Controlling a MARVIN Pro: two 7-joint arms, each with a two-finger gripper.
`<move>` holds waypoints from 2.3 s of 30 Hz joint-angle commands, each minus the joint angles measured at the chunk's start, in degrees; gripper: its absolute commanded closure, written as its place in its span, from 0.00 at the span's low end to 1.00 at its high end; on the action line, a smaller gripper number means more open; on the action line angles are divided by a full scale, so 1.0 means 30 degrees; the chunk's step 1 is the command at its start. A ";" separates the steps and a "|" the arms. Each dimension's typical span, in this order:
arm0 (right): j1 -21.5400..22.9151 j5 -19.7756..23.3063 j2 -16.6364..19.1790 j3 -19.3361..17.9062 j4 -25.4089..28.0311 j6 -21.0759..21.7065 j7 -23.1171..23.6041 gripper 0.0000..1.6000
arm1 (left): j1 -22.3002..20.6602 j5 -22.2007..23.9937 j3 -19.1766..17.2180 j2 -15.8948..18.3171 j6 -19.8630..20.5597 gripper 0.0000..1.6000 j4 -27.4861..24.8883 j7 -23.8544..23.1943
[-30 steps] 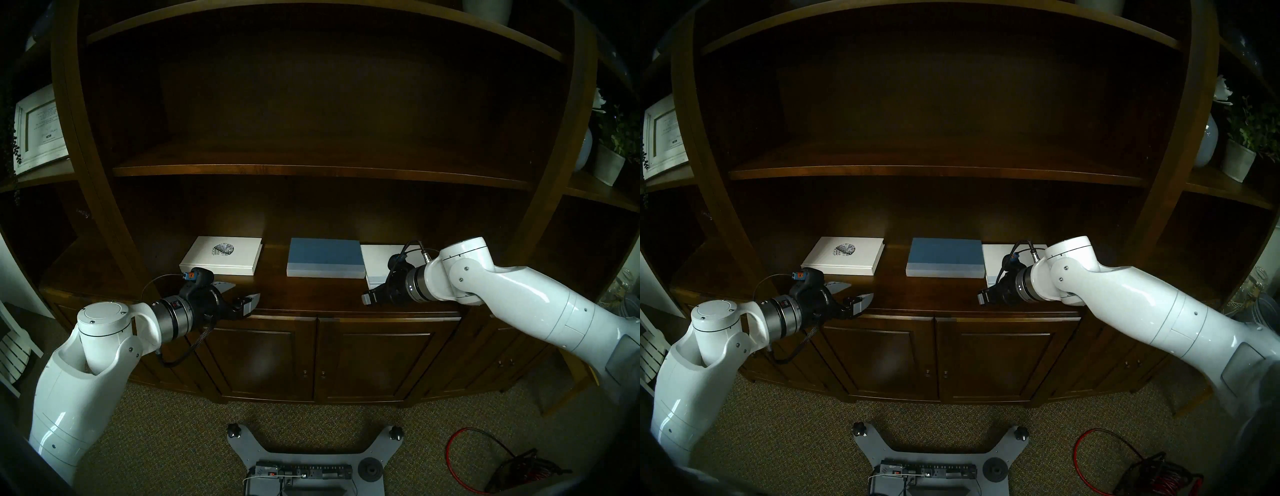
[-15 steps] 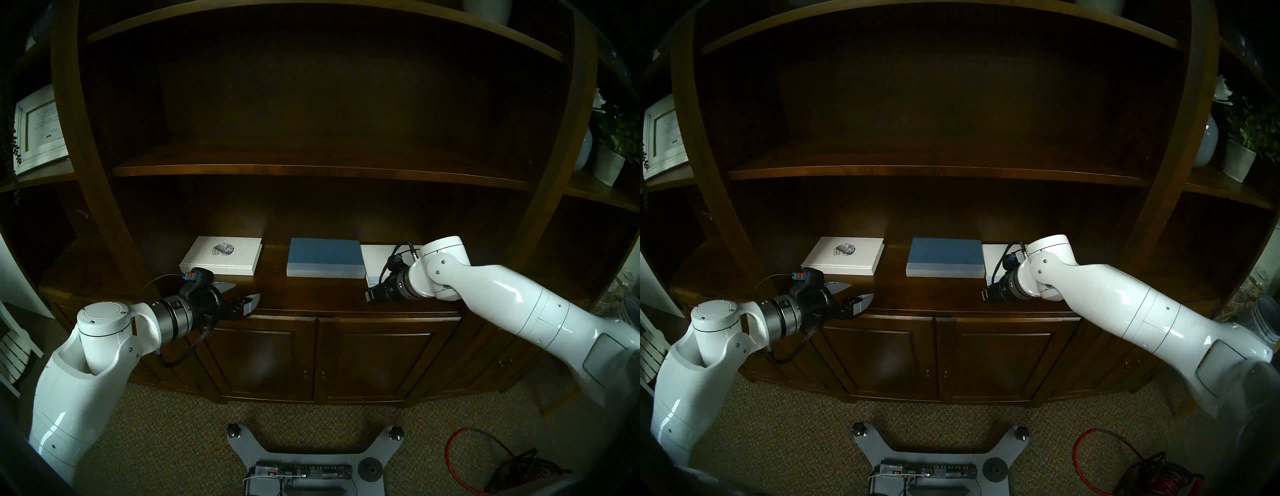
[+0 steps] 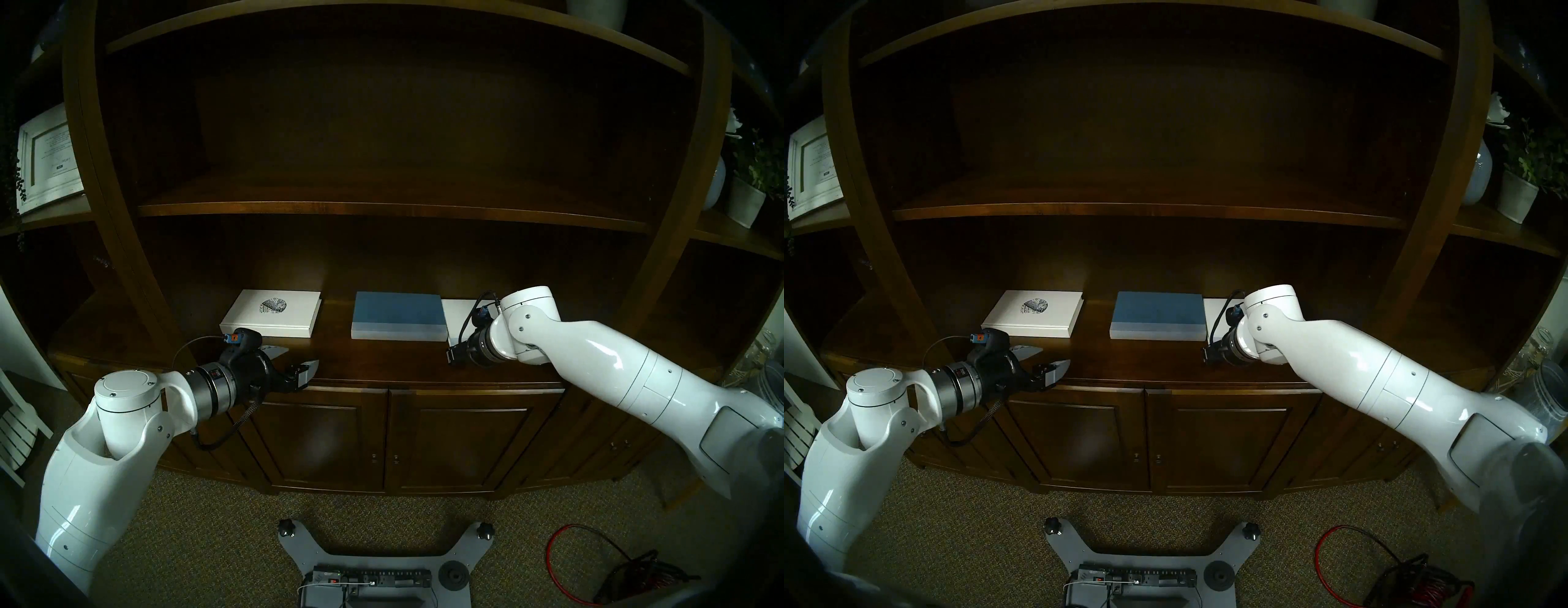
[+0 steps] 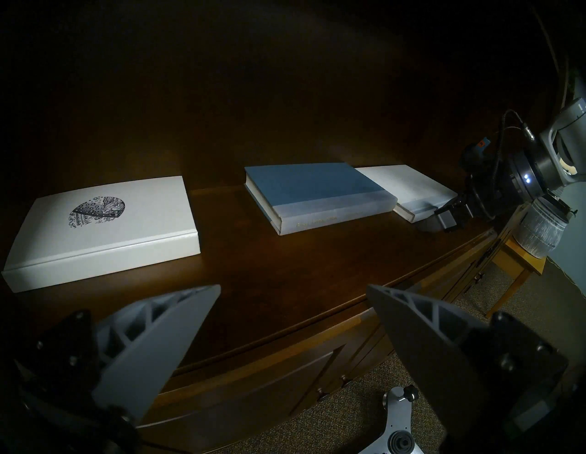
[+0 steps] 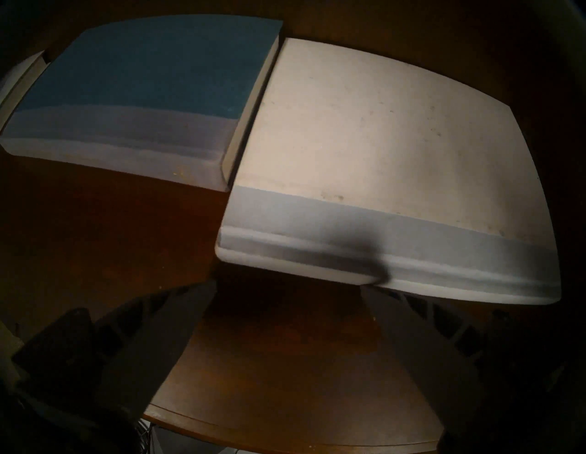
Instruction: Close the books and align them horizontally on the shelf
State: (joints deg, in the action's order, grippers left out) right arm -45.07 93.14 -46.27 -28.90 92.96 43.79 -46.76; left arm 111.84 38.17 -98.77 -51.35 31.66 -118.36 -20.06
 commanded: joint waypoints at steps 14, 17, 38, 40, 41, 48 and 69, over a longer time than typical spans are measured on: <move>0.1455 -0.0532 -0.0492 -0.0603 -0.0184 -0.0200 0.0443 0.00 | -0.0336 0.0030 -0.0245 0.0027 -0.0192 0.00 -0.0470 -0.0013; 0.1525 -0.0351 -0.0472 -0.0630 -0.0004 0.0035 0.0328 0.00 | -0.0337 0.0030 -0.0244 0.0027 -0.0191 0.00 -0.0468 -0.0014; 0.1863 0.0643 0.1632 -0.1495 0.5549 0.0855 -0.1734 0.00 | -0.0348 0.0029 -0.0204 0.0048 -0.0153 0.00 -0.0395 -0.0039; 0.1802 0.0624 0.1815 -0.1501 0.6243 0.0924 -0.1919 0.00 | -0.0348 0.0029 -0.0203 0.0049 -0.0152 0.00 -0.0394 -0.0041; 0.1783 0.0624 0.1826 -0.1514 0.6396 0.0936 -0.1965 0.00 | -0.0349 0.0029 -0.0203 0.0050 -0.0152 0.00 -0.0393 -0.0042; 0.1249 0.0255 0.2939 -0.1505 0.8529 0.0729 -0.2080 0.00 | -0.0344 0.0028 -0.0192 0.0055 -0.0139 0.00 -0.0370 -0.0050; 0.0122 0.0139 0.7251 -0.1654 1.5015 -0.0084 -0.2373 0.00 | -0.0290 0.0022 -0.0130 0.0071 -0.0047 0.00 -0.0235 -0.0074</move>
State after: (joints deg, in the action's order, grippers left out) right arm -44.81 94.23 -29.63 -32.03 131.91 44.39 -53.68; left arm 111.90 38.17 -98.66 -51.26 31.89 -118.15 -20.25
